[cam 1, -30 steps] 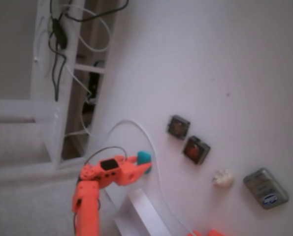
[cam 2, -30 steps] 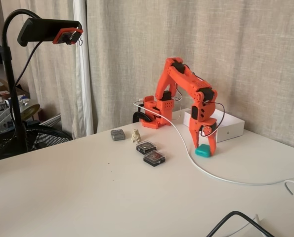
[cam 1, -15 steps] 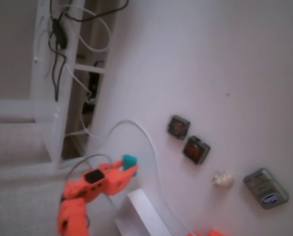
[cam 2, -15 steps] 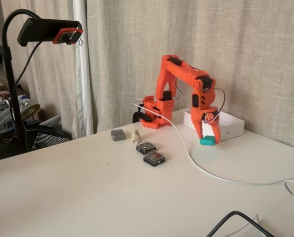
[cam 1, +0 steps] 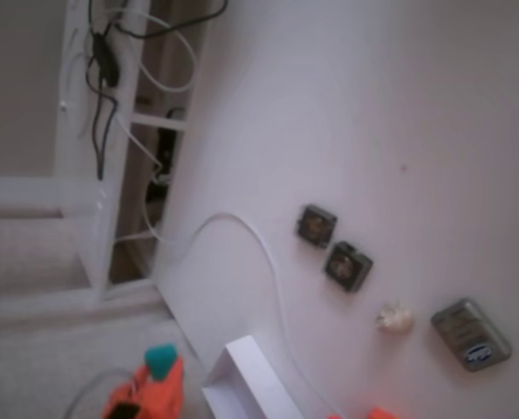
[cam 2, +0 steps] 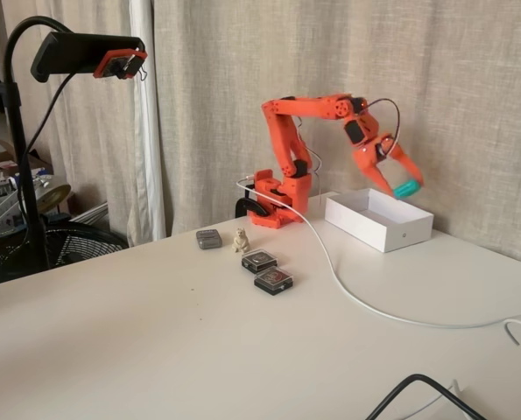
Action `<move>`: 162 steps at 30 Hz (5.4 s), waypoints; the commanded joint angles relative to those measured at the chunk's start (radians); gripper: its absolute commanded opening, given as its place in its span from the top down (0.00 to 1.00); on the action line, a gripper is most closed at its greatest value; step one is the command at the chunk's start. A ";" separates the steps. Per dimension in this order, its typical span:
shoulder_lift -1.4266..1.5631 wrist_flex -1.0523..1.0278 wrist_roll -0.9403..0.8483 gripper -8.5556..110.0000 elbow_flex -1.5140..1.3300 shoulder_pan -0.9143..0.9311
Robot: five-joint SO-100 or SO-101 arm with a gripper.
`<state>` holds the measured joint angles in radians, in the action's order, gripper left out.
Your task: Grasp the green cube and put it in the bin.
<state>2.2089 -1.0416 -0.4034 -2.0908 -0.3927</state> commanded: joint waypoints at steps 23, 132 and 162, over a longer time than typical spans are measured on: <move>0.279 0.152 -0.256 0.53 -0.322 -0.049; 1.100 -0.172 0.135 1.00 -0.882 0.413; 1.100 -0.172 0.135 1.00 -0.882 0.413</move>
<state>3.2981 -1.2118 -0.2700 -2.9821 0.0230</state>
